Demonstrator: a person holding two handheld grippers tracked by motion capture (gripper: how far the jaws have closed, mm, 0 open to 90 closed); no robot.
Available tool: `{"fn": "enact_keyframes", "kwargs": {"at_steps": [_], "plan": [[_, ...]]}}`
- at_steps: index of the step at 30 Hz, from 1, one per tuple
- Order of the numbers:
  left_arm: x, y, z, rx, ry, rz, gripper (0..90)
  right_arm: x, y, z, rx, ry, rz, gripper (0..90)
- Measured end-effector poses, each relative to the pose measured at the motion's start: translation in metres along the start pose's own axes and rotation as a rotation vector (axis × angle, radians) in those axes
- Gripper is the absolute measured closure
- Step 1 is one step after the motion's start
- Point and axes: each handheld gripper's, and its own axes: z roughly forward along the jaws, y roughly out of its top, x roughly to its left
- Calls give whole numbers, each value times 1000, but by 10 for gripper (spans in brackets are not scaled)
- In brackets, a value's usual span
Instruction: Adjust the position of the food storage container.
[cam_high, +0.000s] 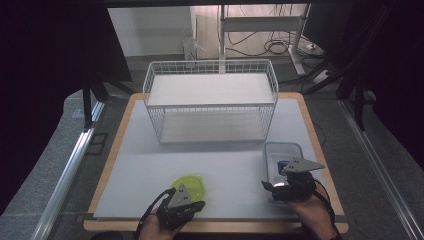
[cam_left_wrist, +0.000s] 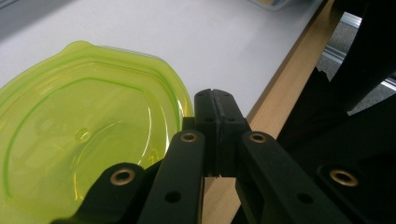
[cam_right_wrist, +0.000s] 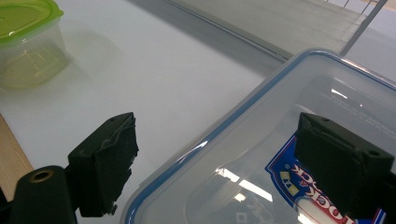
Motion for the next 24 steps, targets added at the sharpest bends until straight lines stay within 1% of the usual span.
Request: {"fn": "enact_keyframes", "kwargs": {"at_steps": [4, 6, 12, 13, 15, 16, 19, 20, 21, 22, 24], "plan": [[4, -1, 1, 4, -1, -13, 897, 0, 0, 0, 0, -1, 0, 141], [8, -2, 1, 11, 14, -17, 897, 0, 0, 0, 1, -1, -3, 142], [22, -4, -2, 8, 47, -43, 897, 0, 0, 0, 2, -1, -5, 144], [22, -4, -2, 8, 47, -43, 897, 0, 0, 0, 1, -1, -4, 144], [30, -5, -4, 11, 61, -58, 897, 0, 0, 0, 0, -1, -4, 145], [30, -5, -4, 11, 61, -58, 897, 0, 0, 0, 0, -1, -4, 145], [39, -7, -6, 14, 77, -72, 897, 0, 0, 0, -1, -1, -4, 145], [44, -7, -7, 15, 80, -81, 897, 0, 0, 0, 0, -1, -4, 146], [44, -7, -7, 15, 80, -81, 897, 0, 0, 0, 0, -1, -4, 146], [49, -8, -9, 18, 101, -86, 897, 0, 0, 0, 0, 0, -4, 146], [55, -9, -11, 16, 115, -98, 897, 0, 0, 0, 2, -1, -6, 146]]}}
